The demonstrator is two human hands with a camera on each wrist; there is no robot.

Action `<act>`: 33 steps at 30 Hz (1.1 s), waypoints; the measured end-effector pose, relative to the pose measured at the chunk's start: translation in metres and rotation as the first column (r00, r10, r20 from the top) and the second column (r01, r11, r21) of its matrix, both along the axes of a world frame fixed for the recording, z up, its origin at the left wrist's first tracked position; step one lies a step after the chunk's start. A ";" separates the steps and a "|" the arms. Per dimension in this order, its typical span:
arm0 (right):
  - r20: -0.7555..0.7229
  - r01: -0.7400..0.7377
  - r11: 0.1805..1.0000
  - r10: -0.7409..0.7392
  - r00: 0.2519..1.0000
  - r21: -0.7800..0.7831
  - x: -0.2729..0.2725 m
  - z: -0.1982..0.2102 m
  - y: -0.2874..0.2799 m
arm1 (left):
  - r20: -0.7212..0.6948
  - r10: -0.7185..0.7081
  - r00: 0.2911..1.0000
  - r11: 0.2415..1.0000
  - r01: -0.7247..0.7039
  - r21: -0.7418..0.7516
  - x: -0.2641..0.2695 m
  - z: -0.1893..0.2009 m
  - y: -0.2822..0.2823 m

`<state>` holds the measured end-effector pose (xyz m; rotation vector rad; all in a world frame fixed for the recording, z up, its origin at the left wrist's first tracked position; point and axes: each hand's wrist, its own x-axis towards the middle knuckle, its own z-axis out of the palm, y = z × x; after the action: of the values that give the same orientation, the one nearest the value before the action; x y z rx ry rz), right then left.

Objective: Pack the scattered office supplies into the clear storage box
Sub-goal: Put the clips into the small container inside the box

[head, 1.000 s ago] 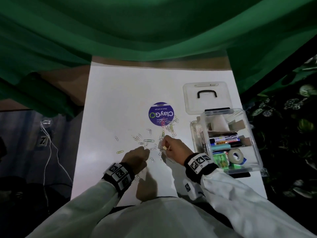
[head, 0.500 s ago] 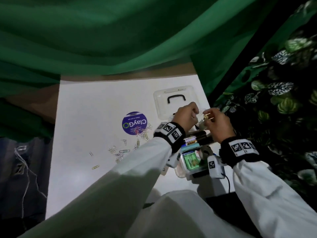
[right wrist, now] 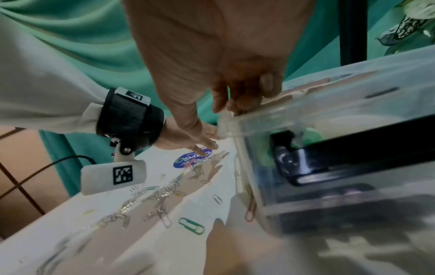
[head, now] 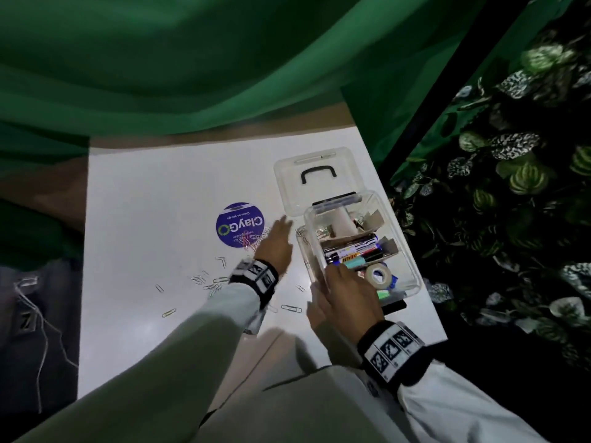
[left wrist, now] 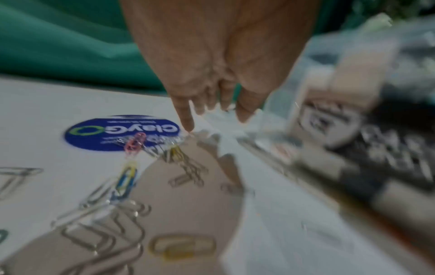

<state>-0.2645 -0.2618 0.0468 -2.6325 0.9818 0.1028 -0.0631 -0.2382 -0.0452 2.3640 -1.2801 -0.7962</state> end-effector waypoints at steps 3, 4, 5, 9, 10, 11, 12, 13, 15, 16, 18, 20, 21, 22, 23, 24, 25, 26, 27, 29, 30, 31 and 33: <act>-0.023 0.010 1.000 -0.010 1.000 0.022 -0.006 -0.001 -0.013 | 0.101 -0.262 0.960 0.960 0.248 0.130 -0.020 -0.016 0.000; -0.028 0.015 0.999 -0.014 1.000 0.036 -0.008 0.000 -0.017 | 0.132 -0.309 0.942 0.943 0.285 0.174 -0.024 -0.017 0.002; -0.035 0.030 0.998 -0.028 0.999 0.058 -0.012 0.000 -0.022 | 0.160 -0.341 0.926 0.930 0.308 0.198 -0.026 -0.017 0.006; -0.026 0.092 0.989 -0.090 0.996 0.114 -0.030 0.004 -0.039 | 0.229 -0.394 0.890 0.907 0.337 0.252 -0.025 -0.016 0.040; -0.019 0.093 0.988 -0.091 0.996 0.125 -0.033 0.004 -0.041 | 0.237 -0.387 0.891 0.907 0.322 0.271 -0.026 -0.016 0.049; -0.015 0.091 0.987 -0.089 0.996 0.130 -0.034 0.005 -0.042 | 0.252 -0.378 0.891 0.908 0.305 0.286 -0.029 -0.016 0.056; -0.011 0.087 0.988 -0.087 0.996 0.130 -0.035 0.005 -0.042 | 0.261 -0.369 0.892 0.913 0.296 0.281 -0.035 -0.014 0.059; -0.003 0.082 0.988 -0.083 0.997 0.127 -0.036 0.005 -0.041 | 0.254 -0.380 0.890 0.913 0.317 0.257 -0.044 -0.013 0.057; 0.011 0.081 0.989 -0.083 0.997 0.127 -0.036 0.005 -0.040 | 0.218 -0.497 0.840 0.865 0.460 0.199 -0.071 -0.014 0.047; 0.013 0.080 0.987 -0.082 0.997 0.138 -0.036 0.006 -0.040 | 0.199 -0.574 0.794 0.818 0.542 0.195 -0.085 -0.016 0.044; 0.004 0.076 0.985 -0.078 0.997 0.155 -0.036 0.008 -0.041 | 0.175 -0.663 0.728 0.745 0.617 0.256 -0.095 -0.024 0.046; 0.031 0.075 0.991 -0.079 0.996 0.114 -0.036 0.011 -0.041 | 0.205 -0.651 0.731 0.753 0.590 0.289 -0.082 -0.031 0.058; 0.074 0.065 0.994 -0.072 0.995 0.088 -0.035 0.013 -0.038 | 0.233 -0.635 0.736 0.768 0.569 0.296 -0.071 -0.032 0.066; 0.120 0.034 0.997 -0.042 0.992 0.073 -0.032 0.014 -0.031 | 0.265 -0.609 0.747 0.789 0.539 0.295 -0.061 -0.031 0.074; 0.144 -0.025 0.997 0.014 0.989 0.073 -0.026 0.014 -0.022 | 0.287 -0.581 0.762 0.810 0.506 0.297 -0.051 -0.029 0.082; 0.134 -0.100 0.991 0.088 0.987 0.089 -0.017 0.012 -0.011 | 0.298 -0.550 0.780 0.830 0.473 0.295 -0.043 -0.026 0.089; 0.084 -0.166 0.979 0.157 0.984 0.118 -0.008 0.007 0.001 | 0.295 -0.516 0.804 0.851 0.443 0.281 -0.036 -0.021 0.097; 0.017 -0.199 0.967 0.199 0.980 0.160 0.001 -0.002 0.011 | 0.292 -0.475 0.830 0.877 0.417 0.241 -0.030 -0.018 0.104; -0.048 -0.187 0.958 0.201 0.978 0.216 0.009 -0.015 0.017 | 0.281 -0.428 0.859 0.901 0.385 0.199 -0.024 -0.015 0.112; -0.148 -0.062 0.936 0.119 0.982 0.347 0.022 -0.041 0.020 | 0.254 -0.304 0.918 0.951 0.276 0.141 -0.008 -0.012 0.131; -0.180 0.010 0.925 0.063 0.982 0.380 0.027 -0.053 0.019 | 0.253 -0.212 0.944 0.975 0.188 0.115 0.002 -0.012 0.144; -0.200 0.073 0.924 0.005 0.980 0.376 0.032 -0.064 0.017 | 0.253 -0.097 0.962 0.993 0.077 0.089 0.014 -0.013 0.158; -0.203 0.136 0.944 -0.076 0.976 0.301 0.043 -0.077 0.014 | 0.242 0.186 0.952 0.974 -0.212 0.085 0.043 -0.015 0.190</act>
<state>-0.2215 -0.2482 -0.0303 -2.3045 1.0674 0.4528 -0.0196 -0.0480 -0.0599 2.6891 -1.0802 -0.5530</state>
